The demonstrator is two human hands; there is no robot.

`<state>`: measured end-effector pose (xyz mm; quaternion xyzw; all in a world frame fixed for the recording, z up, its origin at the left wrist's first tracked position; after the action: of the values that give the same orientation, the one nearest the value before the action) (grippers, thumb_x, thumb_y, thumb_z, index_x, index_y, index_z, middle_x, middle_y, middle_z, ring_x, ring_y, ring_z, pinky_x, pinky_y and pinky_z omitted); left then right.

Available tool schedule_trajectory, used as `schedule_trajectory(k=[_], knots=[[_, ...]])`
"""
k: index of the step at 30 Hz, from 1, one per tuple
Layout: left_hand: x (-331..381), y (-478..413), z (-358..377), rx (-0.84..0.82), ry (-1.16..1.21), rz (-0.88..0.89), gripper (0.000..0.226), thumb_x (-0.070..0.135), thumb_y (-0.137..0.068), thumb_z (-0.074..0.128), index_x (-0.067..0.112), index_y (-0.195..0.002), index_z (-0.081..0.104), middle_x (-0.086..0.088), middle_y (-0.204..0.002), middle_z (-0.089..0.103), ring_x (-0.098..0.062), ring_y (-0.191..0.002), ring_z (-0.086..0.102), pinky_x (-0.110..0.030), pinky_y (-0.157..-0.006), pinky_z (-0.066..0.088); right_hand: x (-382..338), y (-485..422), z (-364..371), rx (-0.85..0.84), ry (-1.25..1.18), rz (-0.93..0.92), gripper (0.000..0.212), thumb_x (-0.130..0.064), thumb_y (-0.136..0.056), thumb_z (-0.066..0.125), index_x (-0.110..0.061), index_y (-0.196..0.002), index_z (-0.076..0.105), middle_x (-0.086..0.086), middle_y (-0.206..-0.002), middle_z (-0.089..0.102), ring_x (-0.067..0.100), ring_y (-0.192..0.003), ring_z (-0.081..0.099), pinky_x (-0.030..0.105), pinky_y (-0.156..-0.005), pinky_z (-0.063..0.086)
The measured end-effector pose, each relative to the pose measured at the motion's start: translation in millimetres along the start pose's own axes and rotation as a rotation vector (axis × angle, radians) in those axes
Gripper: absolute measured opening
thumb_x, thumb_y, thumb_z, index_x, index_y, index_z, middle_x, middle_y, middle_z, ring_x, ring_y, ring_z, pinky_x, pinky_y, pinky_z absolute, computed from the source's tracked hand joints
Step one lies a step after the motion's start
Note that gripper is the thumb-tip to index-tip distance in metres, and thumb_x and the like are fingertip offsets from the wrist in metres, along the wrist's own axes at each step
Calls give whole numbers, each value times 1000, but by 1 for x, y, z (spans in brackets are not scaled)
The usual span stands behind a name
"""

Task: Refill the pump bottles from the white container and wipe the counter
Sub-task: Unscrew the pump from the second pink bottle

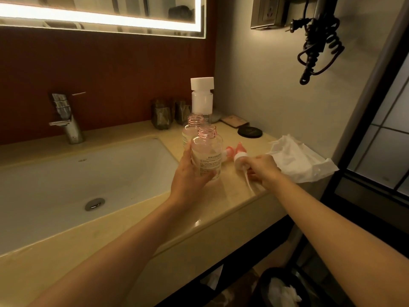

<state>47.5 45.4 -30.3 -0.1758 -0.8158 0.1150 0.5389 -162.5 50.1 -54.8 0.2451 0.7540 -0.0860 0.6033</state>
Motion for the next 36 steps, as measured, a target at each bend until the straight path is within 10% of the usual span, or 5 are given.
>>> schedule_trajectory(k=[4, 9, 16, 22, 36], knots=[[-4, -8, 6, 38, -15, 7, 96, 17, -75, 75, 30, -146, 12, 1, -139, 43, -17, -124, 45, -39, -101, 44, 1, -6, -4, 42, -81, -6, 13, -6, -75, 68, -4, -83, 58, 13, -80, 62, 26, -63, 61, 40, -64, 55], [-6, -15, 11, 55, -48, 11, 100, 19, -73, 76, 28, -147, 10, 0, -141, 41, -19, -127, 42, -44, -102, 43, -11, -13, -14, 160, 229, -143, 38, -24, -86, 61, -3, -116, 53, 16, -105, 62, 29, -92, 64, 43, -82, 55], [-8, -13, 6, 47, 20, -16, 104, 21, -69, 79, 27, -147, 10, -2, -140, 42, -17, -128, 40, -34, -102, 38, -13, -9, -27, 229, 361, -159, 17, -20, -87, 56, -4, -93, 53, 19, -97, 64, 33, -85, 65, 48, -80, 54], [-11, -5, -3, 64, 0, -39, 100, 29, -69, 79, 24, -146, 16, -4, -140, 43, -17, -125, 43, -36, -102, 40, -30, 2, -36, 320, 371, -310, 29, -19, -90, 52, -7, -117, 53, 12, -116, 60, 27, -104, 56, 34, -83, 45], [2, 46, -40, 214, -85, -51, 74, 29, -77, 72, 17, -138, 32, -6, -134, 48, -16, -118, 48, -28, -94, 41, -48, 67, -2, 169, 231, -527, 30, -35, -91, 55, -11, -110, 56, -3, -91, 55, 14, -86, 55, 28, -72, 45]])
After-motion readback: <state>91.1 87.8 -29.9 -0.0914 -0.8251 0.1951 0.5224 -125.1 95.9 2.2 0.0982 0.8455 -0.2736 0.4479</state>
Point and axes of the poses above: each hand's wrist, its own y-axis away from the middle knuckle, its own z-axis out of the palm, x = y × z, the point moved 8 cm from there along -y, towards the middle knuckle
